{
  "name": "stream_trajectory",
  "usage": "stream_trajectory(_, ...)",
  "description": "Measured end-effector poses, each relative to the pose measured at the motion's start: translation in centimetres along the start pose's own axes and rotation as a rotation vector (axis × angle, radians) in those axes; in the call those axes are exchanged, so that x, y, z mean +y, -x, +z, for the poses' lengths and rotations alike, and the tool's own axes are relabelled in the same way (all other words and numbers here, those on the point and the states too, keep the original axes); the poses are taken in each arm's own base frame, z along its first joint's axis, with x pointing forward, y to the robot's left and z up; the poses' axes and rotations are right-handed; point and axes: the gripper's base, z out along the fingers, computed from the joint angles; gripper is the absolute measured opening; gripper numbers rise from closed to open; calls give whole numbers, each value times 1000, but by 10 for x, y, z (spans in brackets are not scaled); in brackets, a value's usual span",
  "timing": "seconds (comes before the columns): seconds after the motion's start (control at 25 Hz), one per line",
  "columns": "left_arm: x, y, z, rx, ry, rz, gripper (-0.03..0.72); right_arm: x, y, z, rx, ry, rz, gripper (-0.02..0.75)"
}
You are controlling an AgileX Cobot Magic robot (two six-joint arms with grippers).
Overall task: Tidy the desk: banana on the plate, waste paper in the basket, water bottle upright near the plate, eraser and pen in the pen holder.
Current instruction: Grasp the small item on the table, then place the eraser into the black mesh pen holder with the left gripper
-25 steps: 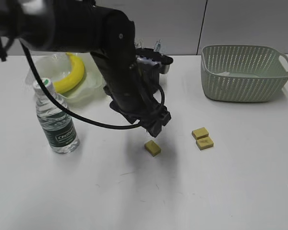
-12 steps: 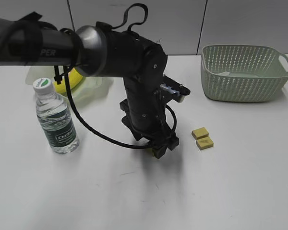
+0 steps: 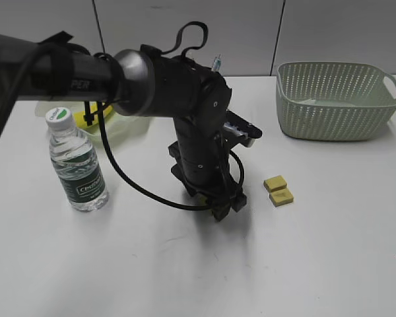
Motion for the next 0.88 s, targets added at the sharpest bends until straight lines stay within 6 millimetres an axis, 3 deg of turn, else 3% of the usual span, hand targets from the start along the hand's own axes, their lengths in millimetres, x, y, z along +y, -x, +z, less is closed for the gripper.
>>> stream_trajectory(0.12, 0, -1, 7, 18, 3, 3, 473, 0, 0, 0, 1, 0, 0, 572)
stream_trajectory(0.24, 1, -2, 8, 28, 13, 10, 303, 0, 0, 0, 1, 0, 0, 572)
stream_trajectory(0.48, -2, -2, 0, 25, 6, 12, 288, 0, 0, 0, 1, 0, 0, 572)
stream_trajectory(0.6, -3, 0, -21, -17, 11, 18, 287, 0, 0, 0, 1, 0, 0, 572)
stream_trajectory(0.88, 7, 13, -96, -292, 102, 62, 287, 0, 0, 0, 1, 0, 0, 572)
